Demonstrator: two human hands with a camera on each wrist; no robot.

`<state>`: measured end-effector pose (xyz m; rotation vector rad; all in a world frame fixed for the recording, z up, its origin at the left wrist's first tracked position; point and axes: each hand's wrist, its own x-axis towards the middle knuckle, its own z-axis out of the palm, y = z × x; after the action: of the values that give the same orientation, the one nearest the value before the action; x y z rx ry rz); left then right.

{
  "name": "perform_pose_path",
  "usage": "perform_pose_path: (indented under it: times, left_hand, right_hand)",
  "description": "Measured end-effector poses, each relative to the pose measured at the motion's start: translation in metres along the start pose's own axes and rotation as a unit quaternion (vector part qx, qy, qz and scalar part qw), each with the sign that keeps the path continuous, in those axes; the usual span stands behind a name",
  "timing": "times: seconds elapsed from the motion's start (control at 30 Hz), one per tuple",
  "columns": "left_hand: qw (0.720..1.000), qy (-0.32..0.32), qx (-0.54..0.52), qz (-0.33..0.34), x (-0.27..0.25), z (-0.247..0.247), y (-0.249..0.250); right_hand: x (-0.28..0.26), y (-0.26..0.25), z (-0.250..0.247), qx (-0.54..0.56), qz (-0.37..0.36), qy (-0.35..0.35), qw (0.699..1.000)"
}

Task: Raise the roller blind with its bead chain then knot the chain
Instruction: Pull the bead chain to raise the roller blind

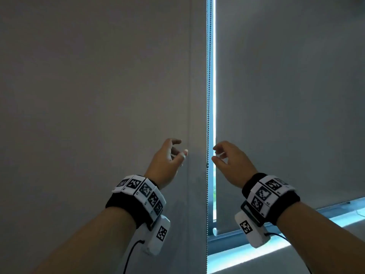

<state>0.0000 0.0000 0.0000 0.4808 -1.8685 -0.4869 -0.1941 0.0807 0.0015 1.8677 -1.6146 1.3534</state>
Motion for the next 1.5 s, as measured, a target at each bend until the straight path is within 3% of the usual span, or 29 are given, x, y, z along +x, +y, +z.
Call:
perform_pose_path:
  times: [0.43, 0.7, 0.87, 1.23, 1.37, 1.5]
  left_hand:
    - [0.999, 0.013, -0.040, 0.008, 0.026, 0.043, -0.015]
    - [0.992, -0.031, -0.115, 0.030, 0.045, 0.059, -0.014]
    - [0.985, -0.079, -0.151, 0.021, 0.062, 0.063, 0.002]
    - [0.950, -0.131, -0.284, 0.011, 0.091, 0.071, 0.049]
    - [0.932, -0.121, -0.341, -0.018, 0.092, 0.076, 0.047]
    - [0.931, -0.078, -0.357, 0.000, 0.092, 0.081, 0.045]
  right_hand:
    - [0.018, 0.033, 0.036, 0.132, 0.114, -0.017, 0.985]
    - [0.013, 0.038, 0.053, 0.197, 0.142, 0.067, 0.968]
    - [0.003, 0.034, 0.056, 0.161, 0.115, 0.103, 0.975]
    - [-0.011, 0.016, 0.065, 0.106, 0.081, 0.102, 0.986]
    - [-0.010, 0.009, 0.067, 0.097, 0.078, 0.090, 0.988]
    - [-0.005, 0.009, 0.070, 0.107, 0.066, 0.061, 0.990]
